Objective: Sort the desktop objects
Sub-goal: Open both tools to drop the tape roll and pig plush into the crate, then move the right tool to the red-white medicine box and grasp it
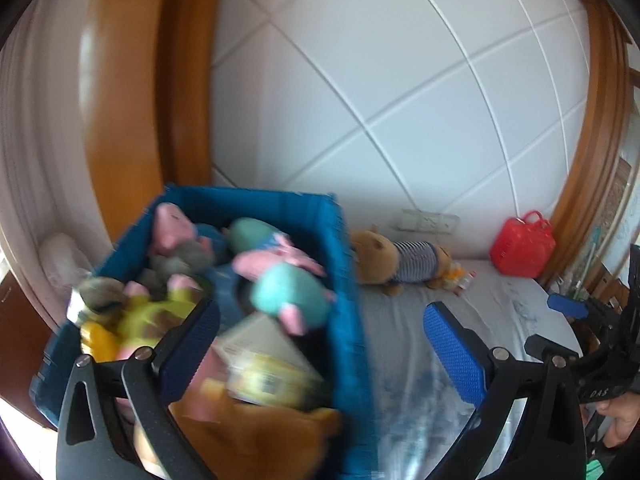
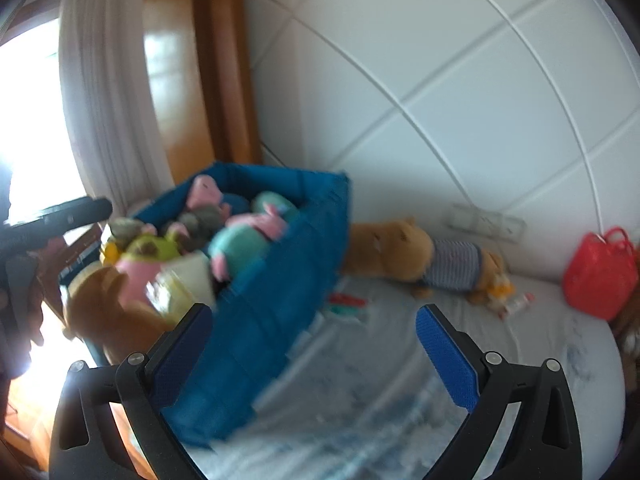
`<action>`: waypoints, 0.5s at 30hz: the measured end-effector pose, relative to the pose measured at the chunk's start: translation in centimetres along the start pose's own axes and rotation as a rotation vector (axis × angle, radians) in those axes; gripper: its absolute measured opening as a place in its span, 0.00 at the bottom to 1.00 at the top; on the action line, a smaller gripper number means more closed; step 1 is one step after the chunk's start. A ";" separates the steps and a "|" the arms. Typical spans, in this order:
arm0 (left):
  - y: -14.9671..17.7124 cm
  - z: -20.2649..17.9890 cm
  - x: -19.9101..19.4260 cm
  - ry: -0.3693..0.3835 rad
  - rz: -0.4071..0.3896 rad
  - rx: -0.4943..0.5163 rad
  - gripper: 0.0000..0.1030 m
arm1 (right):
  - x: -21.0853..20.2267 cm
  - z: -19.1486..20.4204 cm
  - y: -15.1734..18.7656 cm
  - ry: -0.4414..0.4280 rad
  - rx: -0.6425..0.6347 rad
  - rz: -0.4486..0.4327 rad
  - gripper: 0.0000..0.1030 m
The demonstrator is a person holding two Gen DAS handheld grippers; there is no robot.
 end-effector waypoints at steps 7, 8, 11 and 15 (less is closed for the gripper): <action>5.8 -10.3 4.7 -0.010 0.083 0.010 1.00 | -3.9 -10.5 6.4 0.032 0.026 0.033 1.00; 6.6 -11.2 5.2 -0.010 0.095 0.005 1.00 | -4.3 -12.0 7.2 0.037 0.027 0.038 1.00; 8.8 -13.7 7.2 -0.013 0.138 -0.004 1.00 | -4.9 -16.5 9.5 0.056 0.044 0.058 1.00; 10.9 -16.3 9.1 -0.011 0.181 0.001 1.00 | -4.6 -20.8 11.5 0.084 0.070 0.089 1.00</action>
Point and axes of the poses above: each gripper's, at about its wrist camera, not at the fingertips, and x roughly the way its jaws point, z to its left, y to its underside, the point moved 8 cm from there along x, roughly the way its jaws point, and after that the axes turned 4 degrees about -x, right-handed, at the moved point
